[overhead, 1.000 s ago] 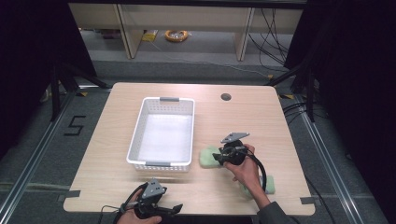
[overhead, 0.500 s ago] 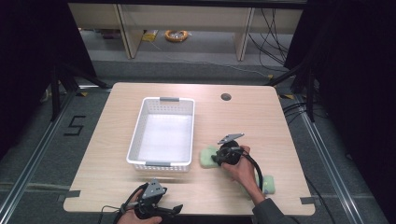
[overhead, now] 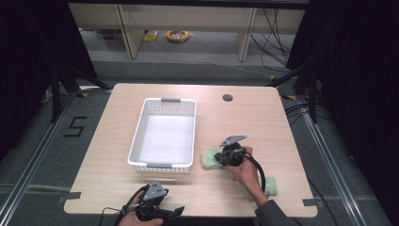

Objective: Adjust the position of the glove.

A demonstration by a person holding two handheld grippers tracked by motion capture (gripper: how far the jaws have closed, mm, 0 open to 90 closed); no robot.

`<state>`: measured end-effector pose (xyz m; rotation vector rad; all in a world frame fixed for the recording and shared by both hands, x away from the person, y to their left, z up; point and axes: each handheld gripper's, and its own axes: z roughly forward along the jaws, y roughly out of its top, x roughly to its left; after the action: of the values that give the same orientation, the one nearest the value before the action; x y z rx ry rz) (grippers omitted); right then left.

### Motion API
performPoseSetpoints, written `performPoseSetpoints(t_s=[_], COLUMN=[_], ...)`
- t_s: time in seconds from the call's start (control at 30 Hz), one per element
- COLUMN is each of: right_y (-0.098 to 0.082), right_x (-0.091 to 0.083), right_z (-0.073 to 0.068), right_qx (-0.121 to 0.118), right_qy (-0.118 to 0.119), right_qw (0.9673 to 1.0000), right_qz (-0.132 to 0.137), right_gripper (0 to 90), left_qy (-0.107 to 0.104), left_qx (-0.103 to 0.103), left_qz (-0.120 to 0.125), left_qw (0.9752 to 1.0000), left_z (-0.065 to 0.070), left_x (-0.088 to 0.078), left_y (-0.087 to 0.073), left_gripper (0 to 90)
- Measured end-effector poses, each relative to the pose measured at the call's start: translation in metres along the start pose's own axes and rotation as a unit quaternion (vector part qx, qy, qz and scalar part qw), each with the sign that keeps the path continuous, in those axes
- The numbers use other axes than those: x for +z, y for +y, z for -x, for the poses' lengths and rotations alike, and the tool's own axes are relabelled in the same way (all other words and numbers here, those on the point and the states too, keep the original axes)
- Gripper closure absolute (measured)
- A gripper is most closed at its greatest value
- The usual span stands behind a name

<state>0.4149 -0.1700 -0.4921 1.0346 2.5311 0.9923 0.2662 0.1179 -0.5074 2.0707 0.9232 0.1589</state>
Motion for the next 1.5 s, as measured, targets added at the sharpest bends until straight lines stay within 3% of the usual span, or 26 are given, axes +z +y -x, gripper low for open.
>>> performPoseSetpoints(t_s=[0.1, 0.13, 0.2, 0.27, 0.3, 0.33, 0.4, 0.43, 0.47, 0.53, 0.57, 0.63, 0.7, 0.77, 0.83, 0.87, 1.07, 1.17, 1.23, 1.3, 1.4, 1.43, 1.5], right_y=[0.001, 0.001, 0.001, 0.001, 0.001, 0.001, 0.0, -0.001, -0.003, -0.007, -0.009, -0.014, -0.019, -0.024, -0.026, -0.031, -0.041, -0.048, -0.051, -0.054, -0.055, -0.056, -0.057], right_x=[-0.009, -0.011, -0.016, -0.024, -0.026, -0.034, -0.038, -0.044, -0.046, -0.051, -0.052, -0.054, -0.056, -0.057, -0.058, -0.059, -0.063, -0.061, -0.059, -0.056, -0.055, -0.054, -0.05], right_z=[-0.001, -0.001, -0.001, -0.004, -0.006, -0.009, -0.009, -0.011, -0.013, -0.017, -0.019, -0.025, -0.03, -0.034, -0.037, -0.041, -0.053, -0.056, -0.057, -0.058, -0.057, -0.058, -0.059], right_qx=[0.001, -0.006, -0.011, -0.002, -0.002, -0.004, -0.013, -0.018, -0.02, -0.012, -0.01, -0.01, -0.015, -0.016, -0.011, -0.016, -0.012, -0.01, -0.011, -0.006, -0.008, -0.003, -0.001], right_qy=[0.014, 0.015, 0.018, 0.022, 0.026, 0.027, 0.029, 0.035, 0.035, 0.039, 0.042, 0.05, 0.05, 0.055, 0.055, 0.057, 0.064, 0.069, 0.067, 0.069, 0.067, 0.07, 0.065], right_qw=[0.9999, 0.9998, 0.9997, 0.9997, 0.9992, 0.9991, 0.9991, 0.9987, 0.9986, 0.9986, 0.9985, 0.9983, 0.9982, 0.9979, 0.9981, 0.9979, 0.9976, 0.9974, 0.9975, 0.9974, 0.9977, 0.9975, 0.9979], right_qz=[0.005, 0.015, 0.008, 0.012, 0.031, 0.032, 0.028, 0.032, 0.034, 0.034, 0.034, 0.029, 0.029, 0.03, 0.027, 0.026, 0.023, 0.021, 0.018, 0.018, 0.005, 0.004, 0.006], right_gripper=[86.4, 86.4, 86.5, 86.6, 86.6, 86.6, 86.5, 86.6, 86.6, 86.6, 86.6, 86.6, 86.6, 86.5, 86.6, 86.5, 86.5, 86.5, 86.5, 86.4, 86.3, 86.2, 86.0], left_qy=[0.002, 0.005, 0.004, 0.003, 0.002, -0.003, -0.002, 0.005, 0.002, 0.002, 0.002, 0.003, 0.004, 0.004, 0.004, 0.004, 0.004, 0.003, 0.009, 0.005, 0.006, 0.005, 0.002], left_qx=[-0.004, -0.019, -0.014, -0.013, -0.001, -0.011, -0.007, -0.013, -0.013, -0.009, -0.02, -0.019, -0.002, -0.014, -0.007, -0.019, -0.007, -0.016, -0.007, -0.014, -0.013, -0.003, -0.01], left_qz=[0.003, 0.01, 0.011, 0.008, -0.001, -0.005, -0.005, 0.013, 0.008, 0.006, 0.006, 0.007, 0.004, 0.014, 0.008, 0.01, 0.009, -0.001, 0.003, 0.015, 0.012, 0.004, 0.006], left_qw=[1.0, 0.9998, 0.9998, 0.9999, 1.0, 0.9999, 1.0, 0.9998, 0.9999, 0.9999, 0.9998, 0.9998, 1.0, 0.9998, 0.9999, 0.9998, 0.9999, 0.9999, 0.9999, 0.9998, 0.9998, 1.0, 0.9999], left_z=[0.0, 0.001, 0.0, 0.0, -0.001, 0.0, 0.0, 0.001, 0.0, -0.001, -0.001, -0.001, -0.001, 0.001, -0.001, 0.0, -0.001, -0.002, -0.001, 0.001, 0.0, -0.001, -0.001], left_x=[0.0, 0.001, 0.001, 0.0, -0.001, -0.001, -0.001, 0.001, 0.0, -0.001, -0.001, -0.001, -0.002, 0.0, -0.002, -0.001, -0.001, -0.002, -0.002, 0.0, 0.0, -0.002, -0.001], left_y=[-0.001, -0.001, -0.001, -0.001, 0.0, 0.0, 0.0, -0.001, -0.001, -0.001, -0.001, -0.001, 0.0, 0.0, -0.001, -0.001, 0.0, 0.0, 0.0, 0.0, -0.001, 0.0, 0.0], left_gripper=[15.9, 15.9, 15.9, 15.9, 15.9, 15.9, 15.9, 15.9, 15.9, 15.9, 15.9, 15.8, 15.9, 15.9, 15.8, 15.9, 15.9, 15.9, 15.9, 15.8, 15.9, 15.9, 15.9])
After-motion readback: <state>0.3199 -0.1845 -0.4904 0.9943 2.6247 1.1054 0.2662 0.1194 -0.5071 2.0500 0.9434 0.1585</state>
